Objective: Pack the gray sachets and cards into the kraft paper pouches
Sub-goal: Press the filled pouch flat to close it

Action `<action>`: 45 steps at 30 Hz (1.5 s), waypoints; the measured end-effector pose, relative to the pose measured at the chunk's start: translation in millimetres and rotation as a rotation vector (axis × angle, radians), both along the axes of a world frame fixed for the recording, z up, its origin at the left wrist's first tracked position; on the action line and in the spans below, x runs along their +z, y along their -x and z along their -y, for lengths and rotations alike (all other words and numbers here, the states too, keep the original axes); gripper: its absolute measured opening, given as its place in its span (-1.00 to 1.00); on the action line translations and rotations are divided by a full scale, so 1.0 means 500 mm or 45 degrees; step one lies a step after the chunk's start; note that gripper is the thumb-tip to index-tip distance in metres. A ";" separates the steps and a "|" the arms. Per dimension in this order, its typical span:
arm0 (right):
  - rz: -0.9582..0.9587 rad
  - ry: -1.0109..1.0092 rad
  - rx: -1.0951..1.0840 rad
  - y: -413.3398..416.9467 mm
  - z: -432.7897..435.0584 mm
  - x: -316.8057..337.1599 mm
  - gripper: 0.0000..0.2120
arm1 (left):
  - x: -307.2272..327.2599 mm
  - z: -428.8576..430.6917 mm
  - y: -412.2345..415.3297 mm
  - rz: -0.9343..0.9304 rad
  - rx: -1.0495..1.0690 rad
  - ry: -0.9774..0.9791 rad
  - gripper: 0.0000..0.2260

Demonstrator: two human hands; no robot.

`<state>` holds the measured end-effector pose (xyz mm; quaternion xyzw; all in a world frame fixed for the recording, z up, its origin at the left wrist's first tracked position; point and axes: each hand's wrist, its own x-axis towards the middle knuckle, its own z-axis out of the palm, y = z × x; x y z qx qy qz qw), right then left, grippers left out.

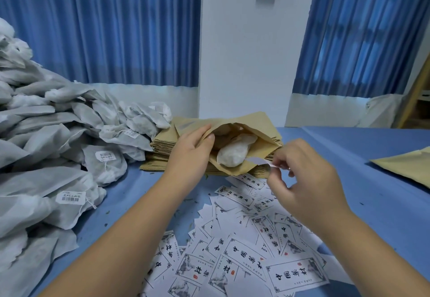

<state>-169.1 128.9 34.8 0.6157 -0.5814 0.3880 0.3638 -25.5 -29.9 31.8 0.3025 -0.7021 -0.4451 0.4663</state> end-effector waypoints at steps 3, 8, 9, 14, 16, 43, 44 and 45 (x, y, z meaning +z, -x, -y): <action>-0.070 0.052 -0.002 0.011 -0.001 0.003 -0.96 | 0.002 -0.004 0.001 -0.006 -0.025 -0.007 -0.67; -0.053 0.054 0.050 -0.012 0.007 -0.001 -0.90 | 0.003 -0.009 0.002 0.014 -0.015 0.007 -0.66; 0.002 0.052 0.074 -0.020 0.012 0.001 -0.92 | 0.004 -0.009 0.002 0.007 -0.020 0.000 -0.66; 0.295 -0.045 0.099 -0.064 0.055 0.019 -0.87 | 0.012 -0.021 0.003 -0.056 -0.059 -0.038 -0.51; 0.338 -0.082 0.115 -0.076 0.073 0.030 -0.87 | 0.012 -0.021 0.004 -0.082 -0.074 -0.057 -0.52; 0.079 -0.735 0.086 -0.064 0.164 0.084 -0.79 | 0.043 -0.038 0.007 -0.117 0.043 0.235 -0.72; 0.034 -0.685 0.101 -0.064 0.150 0.086 -0.76 | 0.047 -0.040 0.004 -0.139 0.052 0.213 -0.72; -0.007 -0.651 0.113 -0.064 0.133 0.085 -0.76 | 0.050 -0.042 0.003 -0.168 0.045 0.186 -0.73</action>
